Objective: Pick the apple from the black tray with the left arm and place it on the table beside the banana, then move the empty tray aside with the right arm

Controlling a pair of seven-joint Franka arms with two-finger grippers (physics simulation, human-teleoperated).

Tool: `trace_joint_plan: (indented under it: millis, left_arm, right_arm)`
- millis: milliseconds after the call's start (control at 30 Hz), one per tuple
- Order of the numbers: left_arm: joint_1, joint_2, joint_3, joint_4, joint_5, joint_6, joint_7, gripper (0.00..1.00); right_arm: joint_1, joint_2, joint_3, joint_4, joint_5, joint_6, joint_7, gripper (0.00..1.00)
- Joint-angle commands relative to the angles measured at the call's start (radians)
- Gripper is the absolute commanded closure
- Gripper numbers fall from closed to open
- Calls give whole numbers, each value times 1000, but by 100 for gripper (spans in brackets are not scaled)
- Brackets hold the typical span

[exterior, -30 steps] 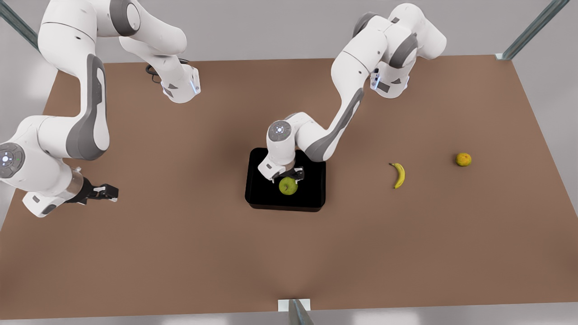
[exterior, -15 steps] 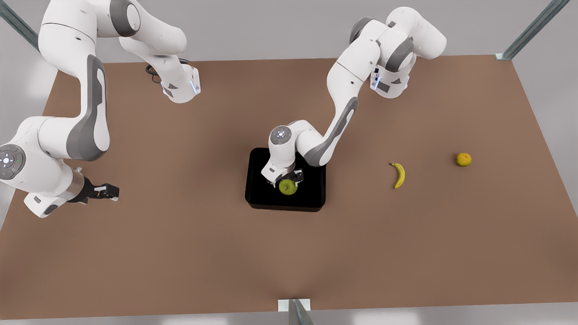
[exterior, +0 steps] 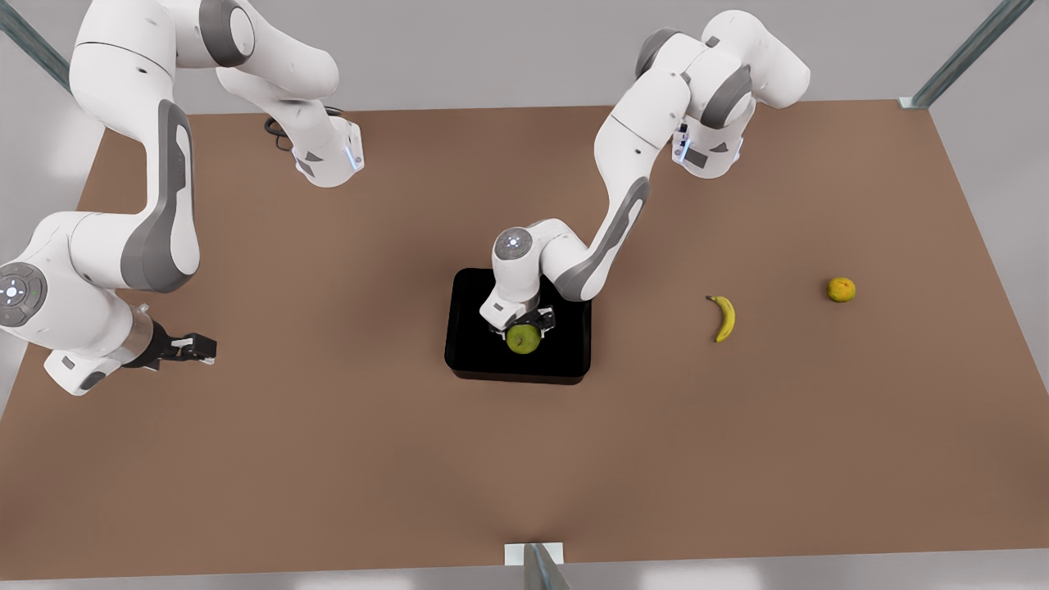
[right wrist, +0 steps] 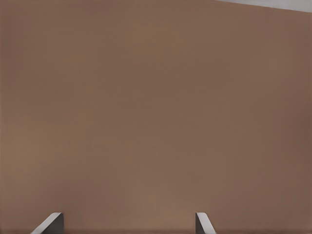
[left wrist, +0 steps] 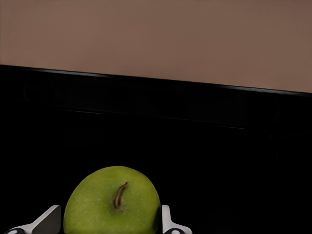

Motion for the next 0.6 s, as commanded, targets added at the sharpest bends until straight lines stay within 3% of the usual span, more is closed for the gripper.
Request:
trace_joint_plan:
  millis: [0, 400, 433, 467, 567]
  left_arm:
    - [1, 3, 0, 0, 5, 19, -35, 0]
    - [4, 45, 2, 0, 17, 57, -43, 0]
    - [5, 43, 2, 0, 16, 54, -44, 13]
    - [5, 37, 3, 0, 16, 48, -38, 18]
    - [7, -21, 0, 3, 10, -101, 25, 14]
  right_arm:
    - [0, -1, 0, 1, -1, -1, -3, 0]
    - [0, -1, 0, 1, -1, -1, -3, 0]
    - [0, -1, 0, 1, -1, -1, -3, 0]
    - [0, -1, 0, 1, -1, -1, -3, 0]
    - [0, -1, 0, 1, -1, -1, -3, 0]
